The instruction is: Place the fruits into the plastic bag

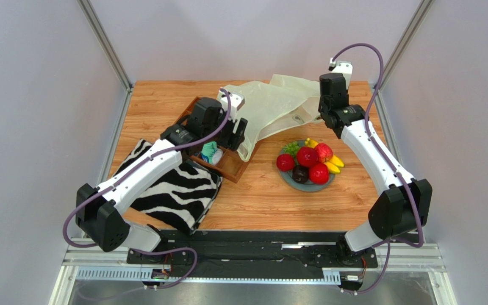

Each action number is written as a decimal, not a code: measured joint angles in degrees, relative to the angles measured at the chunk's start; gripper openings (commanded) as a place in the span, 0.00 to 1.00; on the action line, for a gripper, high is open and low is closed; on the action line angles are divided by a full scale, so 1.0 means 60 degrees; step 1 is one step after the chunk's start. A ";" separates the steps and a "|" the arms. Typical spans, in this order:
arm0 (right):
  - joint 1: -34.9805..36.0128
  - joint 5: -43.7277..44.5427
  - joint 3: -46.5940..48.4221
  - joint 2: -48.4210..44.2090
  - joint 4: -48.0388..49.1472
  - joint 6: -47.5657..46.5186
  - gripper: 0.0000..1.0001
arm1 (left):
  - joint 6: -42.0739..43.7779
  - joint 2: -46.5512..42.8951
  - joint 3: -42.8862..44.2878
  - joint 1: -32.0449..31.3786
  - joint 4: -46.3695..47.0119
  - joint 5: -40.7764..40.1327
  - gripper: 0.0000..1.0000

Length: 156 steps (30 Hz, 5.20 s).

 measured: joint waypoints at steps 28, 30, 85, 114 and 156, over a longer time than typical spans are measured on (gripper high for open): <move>-0.0011 -0.1118 -0.0259 -0.0805 -0.0437 0.0510 0.00 | -0.1643 0.1308 -0.1198 -0.1260 0.0991 -0.1632 0.69; -0.0011 -0.1173 -0.0284 -0.0845 -0.0437 0.0532 0.00 | -0.1647 0.1308 -0.1198 -0.1264 0.1082 -0.1687 0.66; 0.0248 -0.3614 -0.1854 -0.3796 -0.0696 0.0943 0.91 | -0.2699 0.0659 0.0291 0.2790 0.1887 0.4488 0.00; 0.0645 -0.3916 -0.6073 -0.5883 -0.1639 0.2433 0.86 | -0.2801 0.0652 0.0029 0.2841 0.1603 0.4554 0.00; 0.0674 -0.3326 -0.6233 -0.2896 0.1319 0.3184 0.80 | -0.2805 0.0648 0.0066 0.2841 0.1366 0.4823 0.00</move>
